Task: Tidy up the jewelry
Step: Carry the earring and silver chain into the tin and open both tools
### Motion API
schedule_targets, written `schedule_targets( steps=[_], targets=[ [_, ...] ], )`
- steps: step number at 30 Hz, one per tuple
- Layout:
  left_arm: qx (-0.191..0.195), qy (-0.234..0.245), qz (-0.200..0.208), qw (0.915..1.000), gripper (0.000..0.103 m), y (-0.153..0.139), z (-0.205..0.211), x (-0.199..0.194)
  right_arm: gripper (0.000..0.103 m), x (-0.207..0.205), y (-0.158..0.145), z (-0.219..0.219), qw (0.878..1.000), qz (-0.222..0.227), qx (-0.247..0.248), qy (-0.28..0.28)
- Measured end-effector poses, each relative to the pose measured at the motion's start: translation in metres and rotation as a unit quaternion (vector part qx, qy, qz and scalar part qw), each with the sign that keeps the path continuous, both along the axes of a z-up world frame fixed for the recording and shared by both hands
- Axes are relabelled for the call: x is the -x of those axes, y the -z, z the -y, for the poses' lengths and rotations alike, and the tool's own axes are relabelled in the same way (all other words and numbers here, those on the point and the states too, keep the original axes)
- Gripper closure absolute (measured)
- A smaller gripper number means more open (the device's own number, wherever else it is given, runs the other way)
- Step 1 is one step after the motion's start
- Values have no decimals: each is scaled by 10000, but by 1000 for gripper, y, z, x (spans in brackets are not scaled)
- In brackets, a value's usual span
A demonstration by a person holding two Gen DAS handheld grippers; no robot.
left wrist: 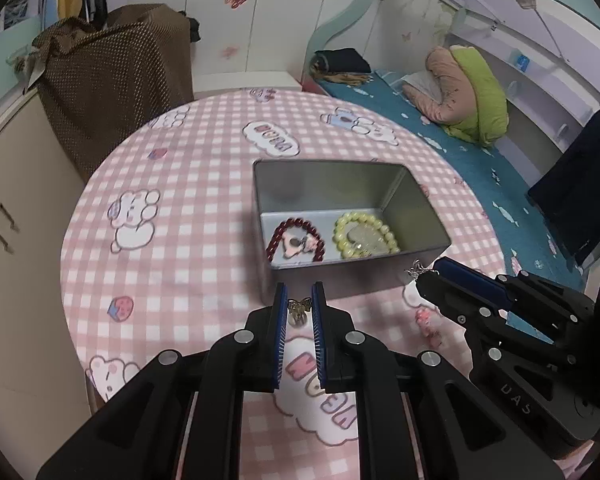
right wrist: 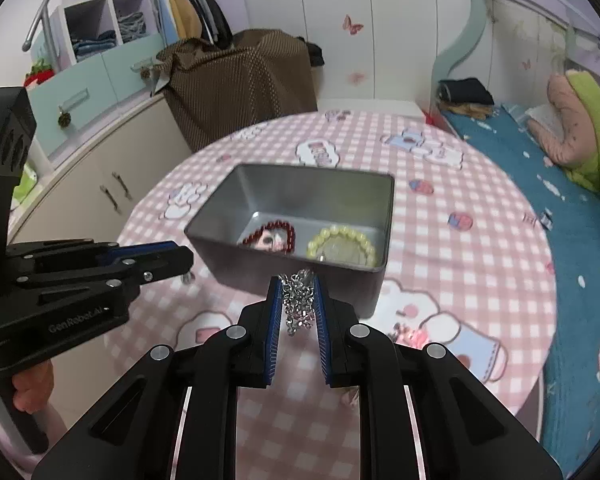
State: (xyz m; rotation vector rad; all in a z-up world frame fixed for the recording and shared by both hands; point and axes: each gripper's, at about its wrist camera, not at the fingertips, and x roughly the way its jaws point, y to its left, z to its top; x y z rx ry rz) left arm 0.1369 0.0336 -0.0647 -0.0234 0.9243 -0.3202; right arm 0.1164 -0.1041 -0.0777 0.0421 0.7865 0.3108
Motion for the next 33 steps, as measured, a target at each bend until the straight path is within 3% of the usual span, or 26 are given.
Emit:
schedule_targets(
  steps=[10,33],
  targets=[
    [56,148,130,9998,92,-15,13,-14,86,-15,-22,2,9997,251,-65,51],
    [178,200,69,9996,91,-21,23,-59,84,-61,-30,7,9994,203,-282,65]
  ],
)
